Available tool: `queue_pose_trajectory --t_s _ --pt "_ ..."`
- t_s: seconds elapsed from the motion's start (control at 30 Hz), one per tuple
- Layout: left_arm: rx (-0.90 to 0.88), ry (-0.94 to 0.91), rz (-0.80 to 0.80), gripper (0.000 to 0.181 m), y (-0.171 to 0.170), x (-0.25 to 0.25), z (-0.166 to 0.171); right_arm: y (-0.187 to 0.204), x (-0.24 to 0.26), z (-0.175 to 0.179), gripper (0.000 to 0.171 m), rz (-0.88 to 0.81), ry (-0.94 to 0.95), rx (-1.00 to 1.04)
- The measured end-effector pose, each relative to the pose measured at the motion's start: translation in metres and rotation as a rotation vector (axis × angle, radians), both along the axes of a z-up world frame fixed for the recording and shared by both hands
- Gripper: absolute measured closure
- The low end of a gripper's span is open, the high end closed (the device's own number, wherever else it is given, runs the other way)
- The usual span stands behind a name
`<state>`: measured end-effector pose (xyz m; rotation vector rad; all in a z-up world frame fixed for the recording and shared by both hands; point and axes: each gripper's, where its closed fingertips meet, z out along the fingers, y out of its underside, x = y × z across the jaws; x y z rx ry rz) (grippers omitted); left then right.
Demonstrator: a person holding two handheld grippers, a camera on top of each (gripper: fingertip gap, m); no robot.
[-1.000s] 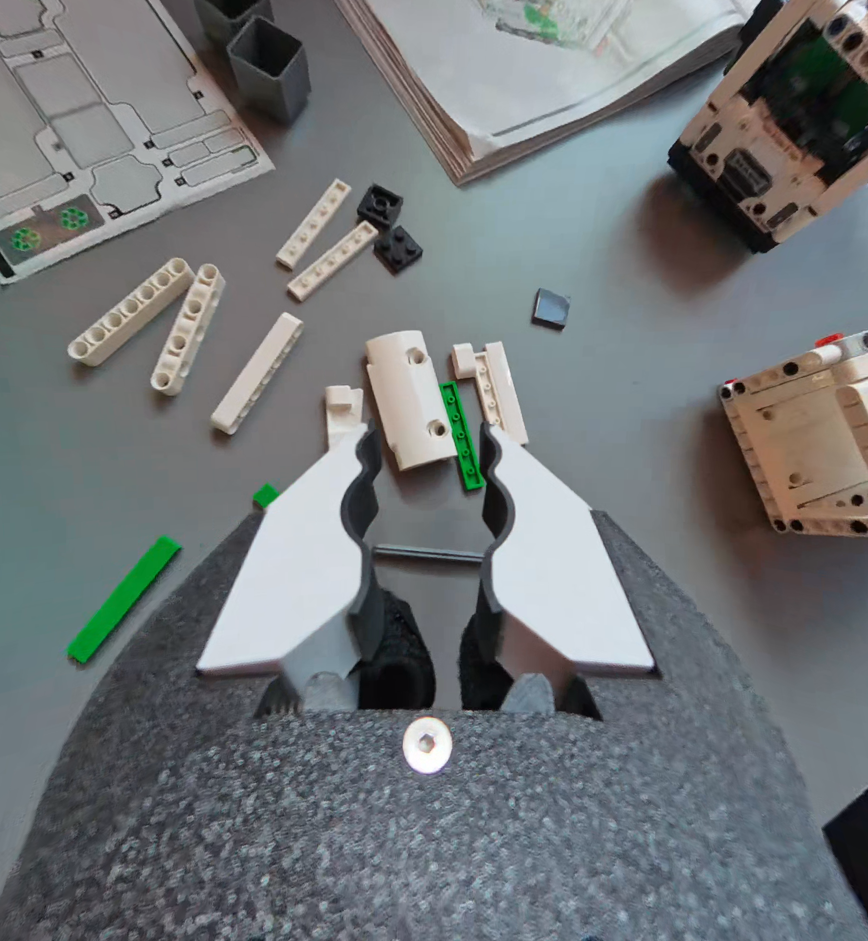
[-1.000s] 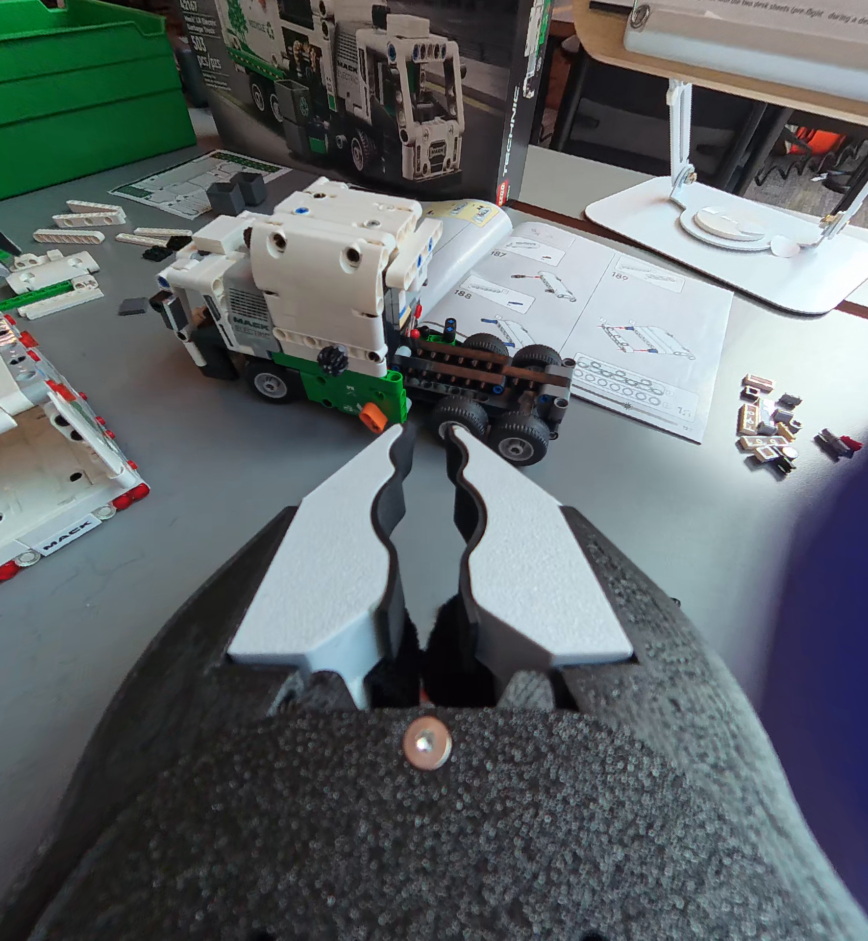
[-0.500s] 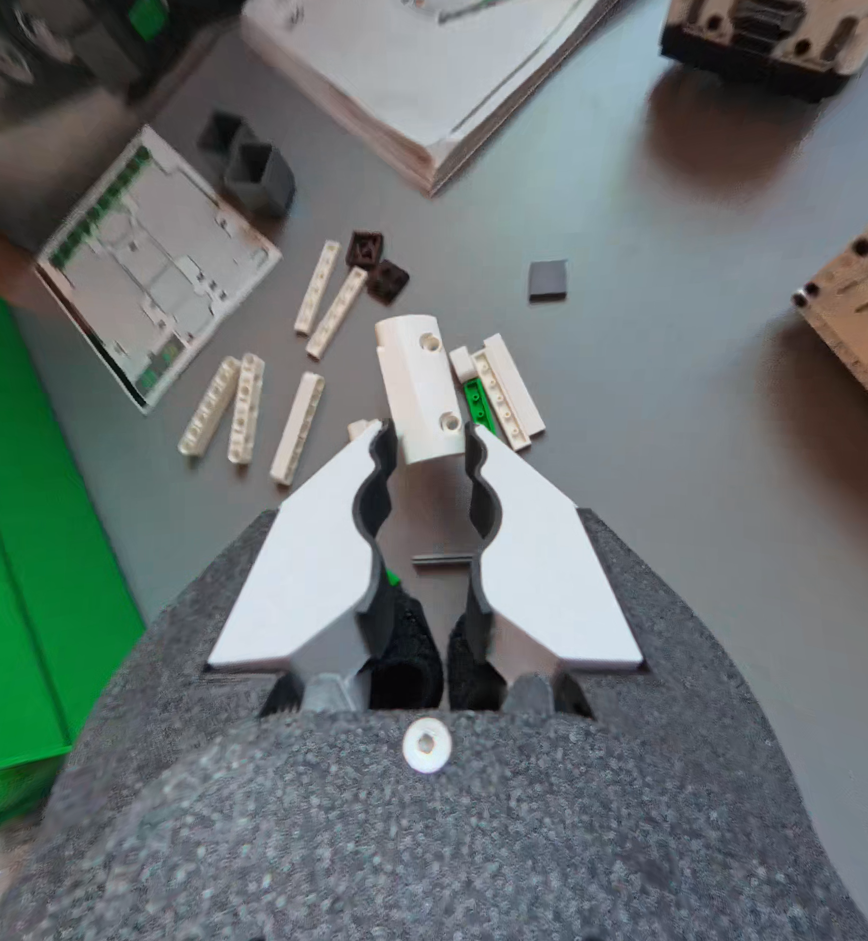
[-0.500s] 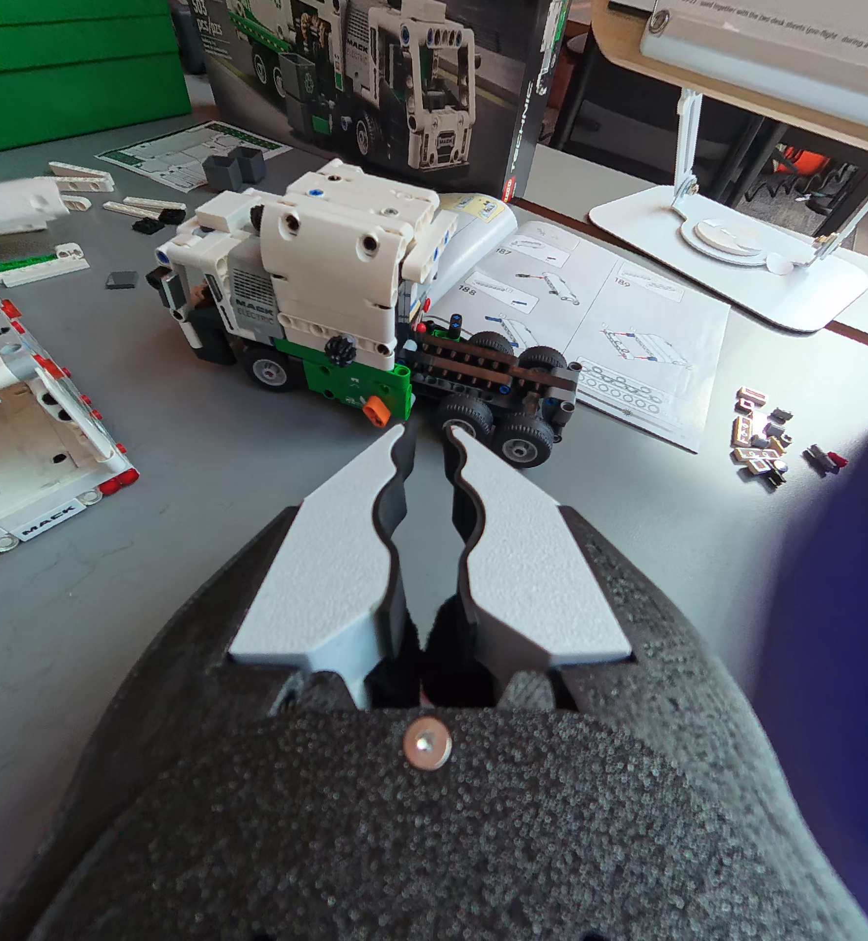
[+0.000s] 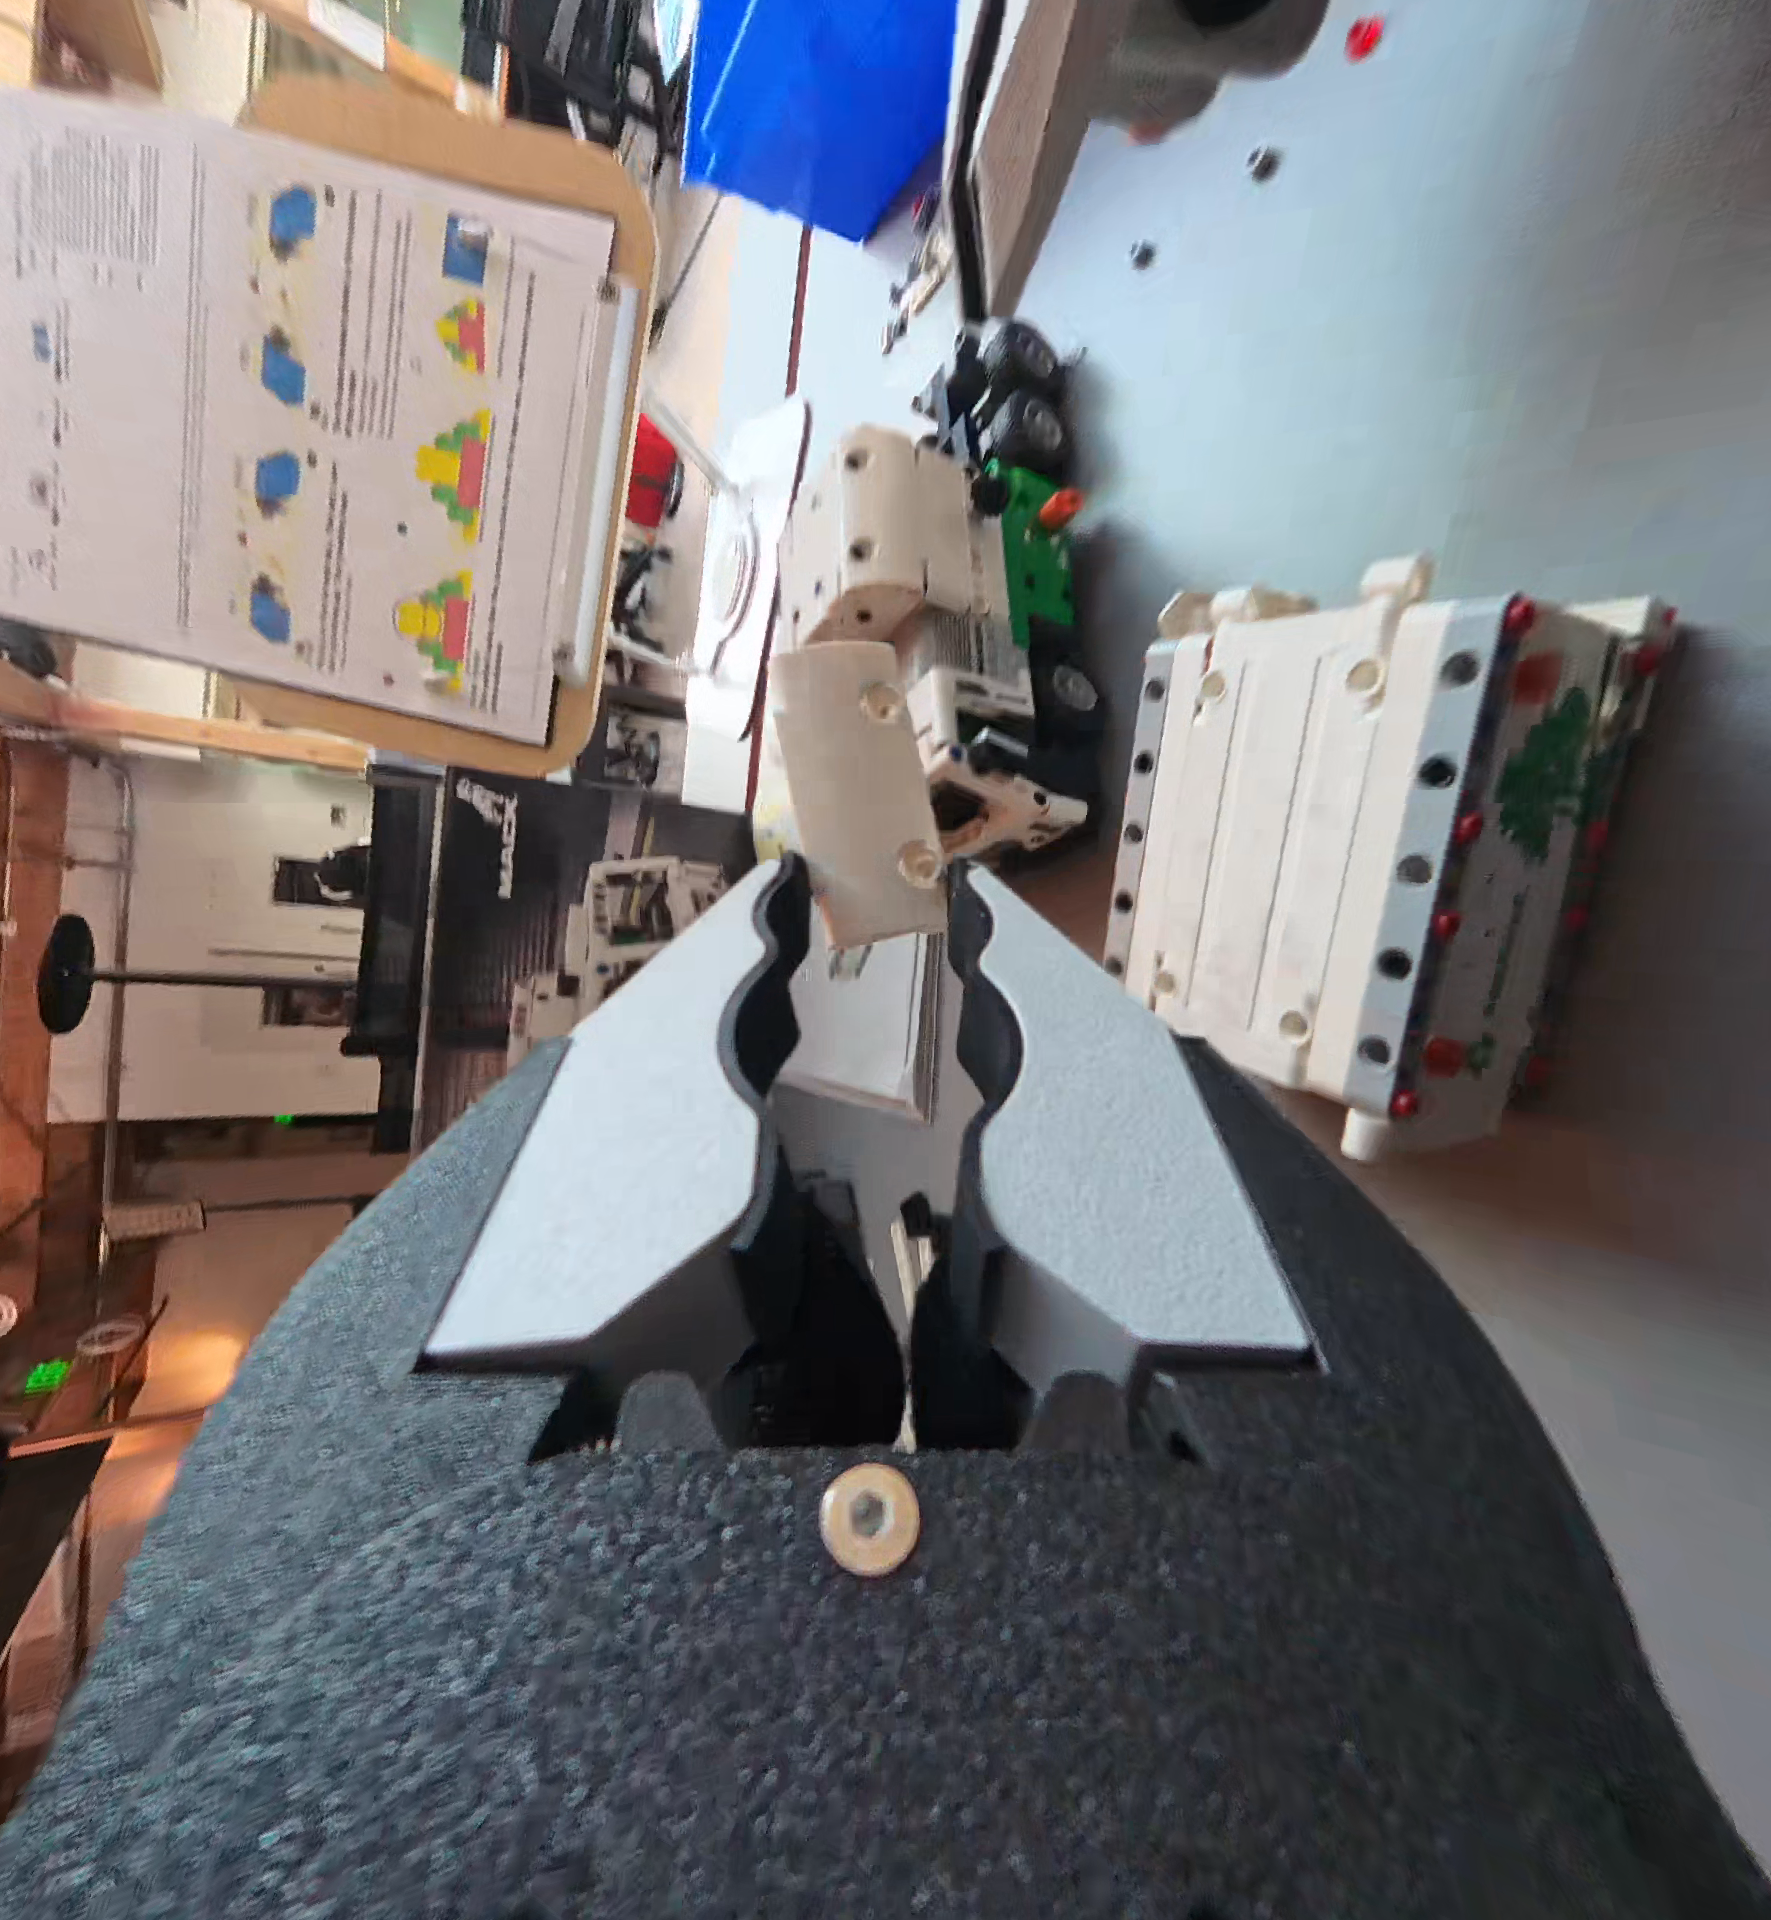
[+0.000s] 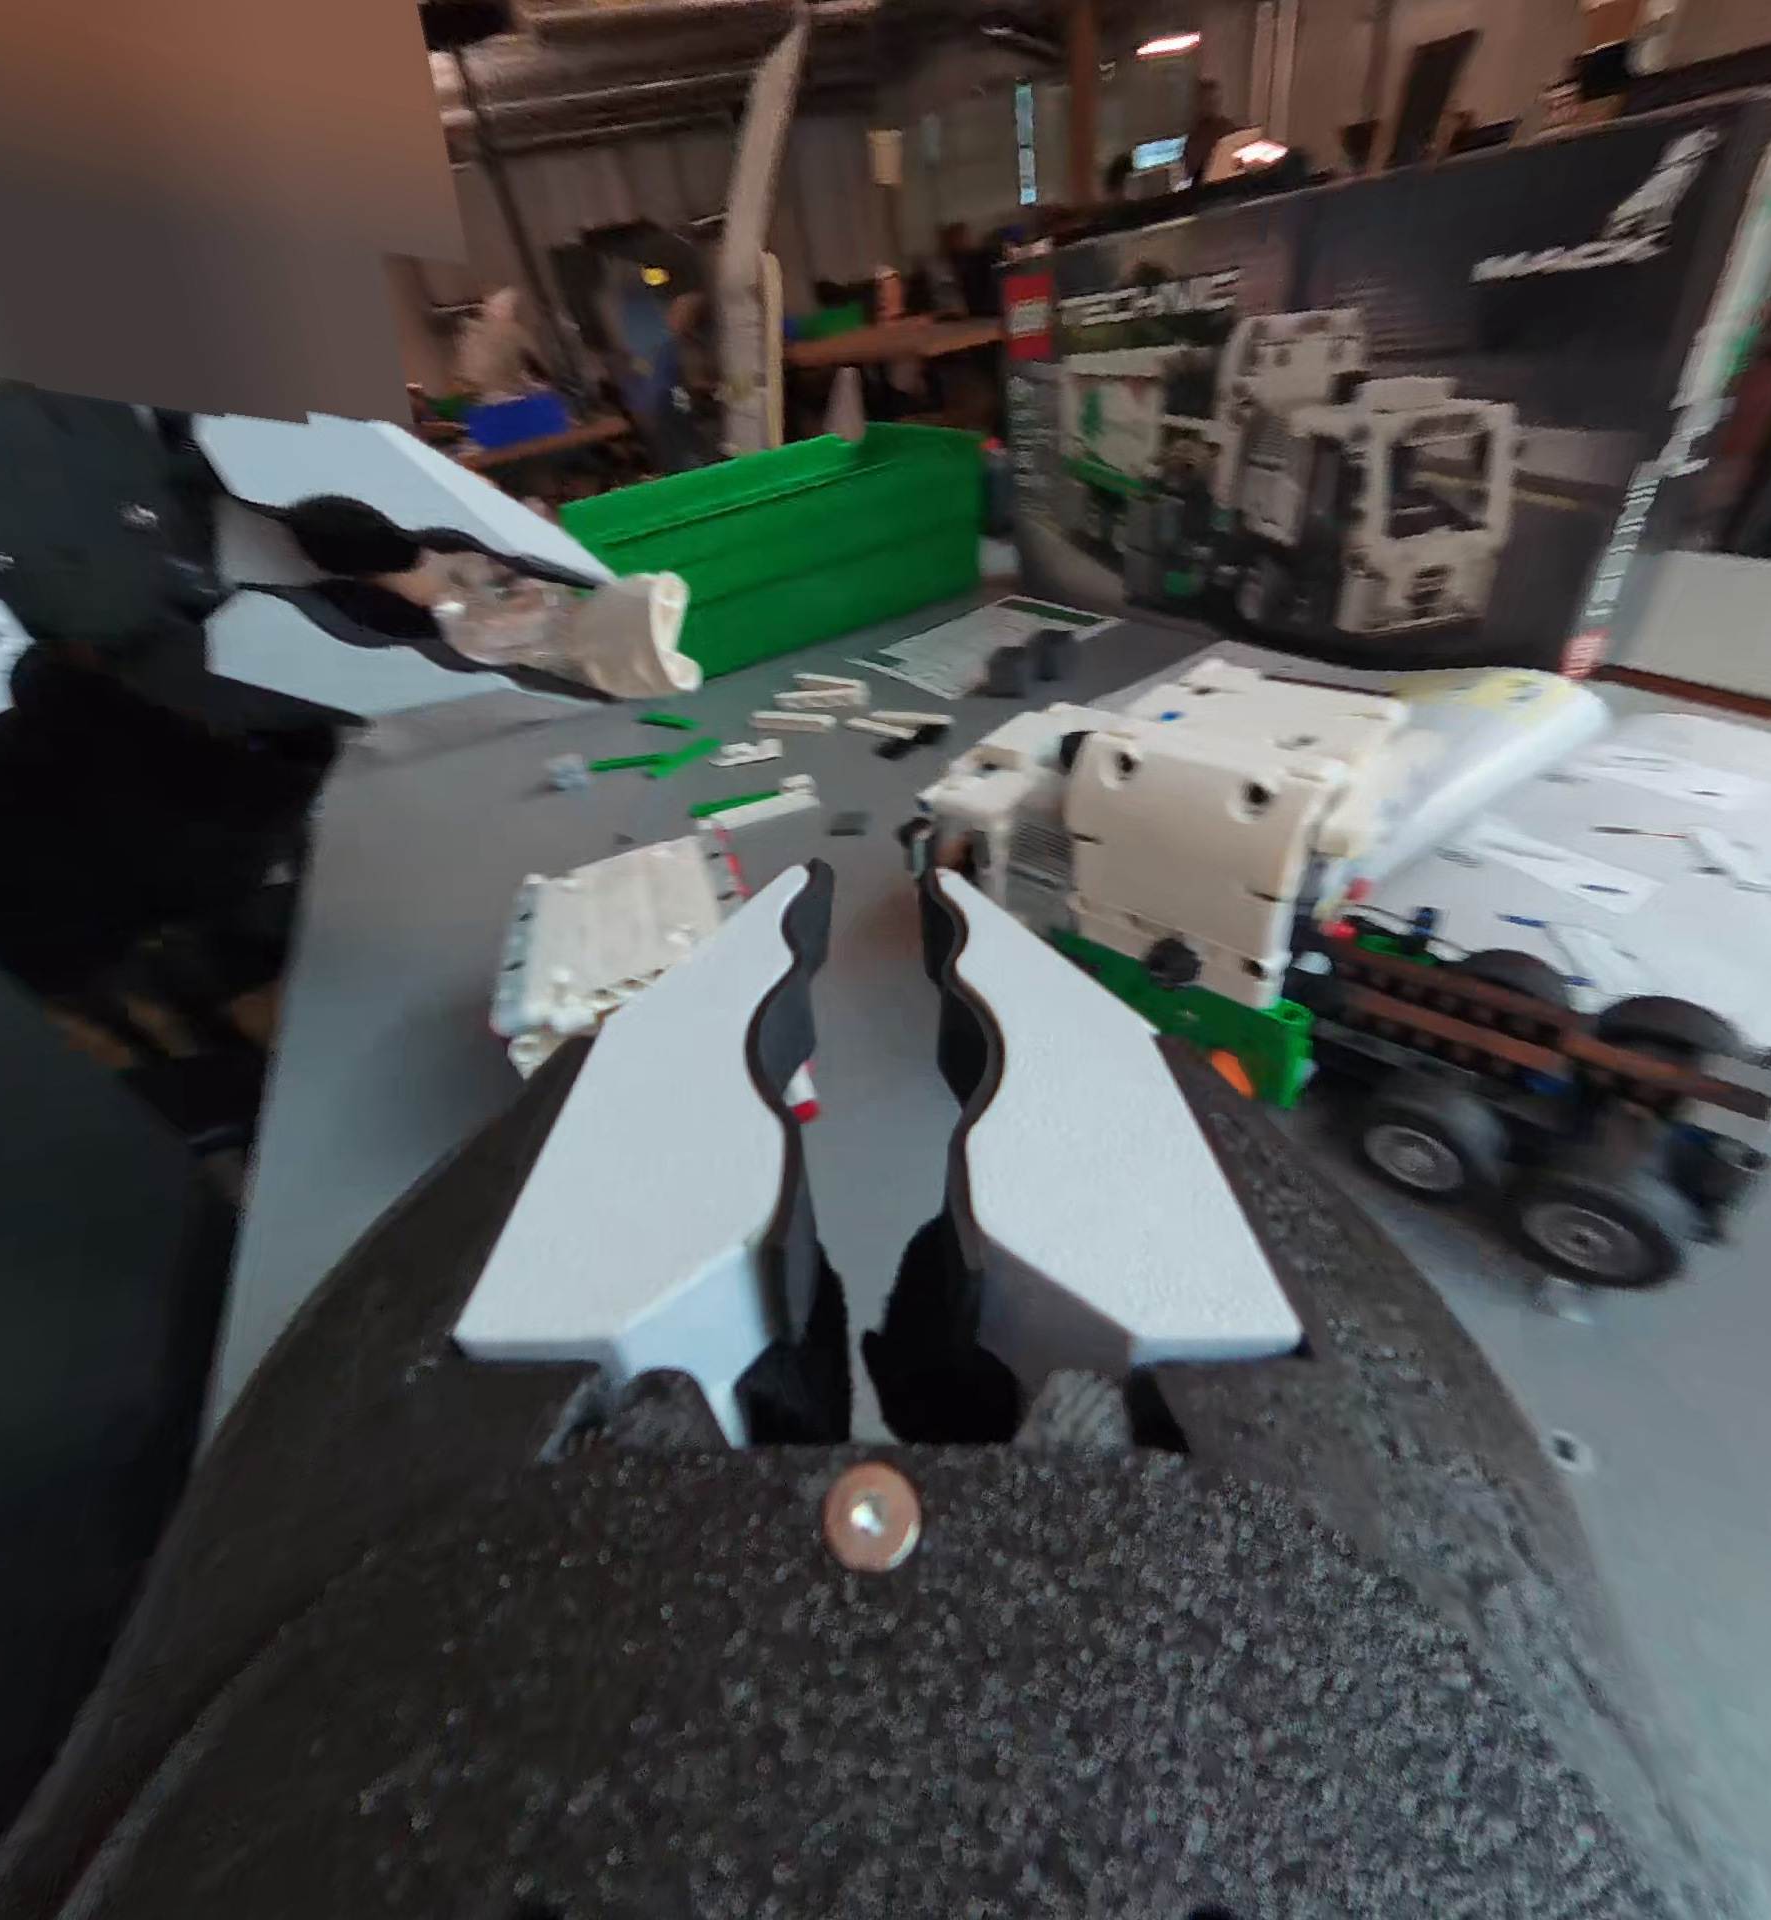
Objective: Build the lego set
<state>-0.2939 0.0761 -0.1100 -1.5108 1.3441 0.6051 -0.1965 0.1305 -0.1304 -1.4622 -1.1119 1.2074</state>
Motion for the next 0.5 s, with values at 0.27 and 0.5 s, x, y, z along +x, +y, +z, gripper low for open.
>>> queue_pose_trajectory --t_s 0.27,0.5 --pt "-0.017 0.033 -0.196 0.158 -0.001 0.065 -0.009 -0.042 -0.005 0.019 0.147 0.261 0.101 -0.152" --pt "-0.072 -0.081 -0.188 0.155 0.005 0.08 -0.014 -0.042 0.003 0.019 0.166 0.265 0.059 -0.161"
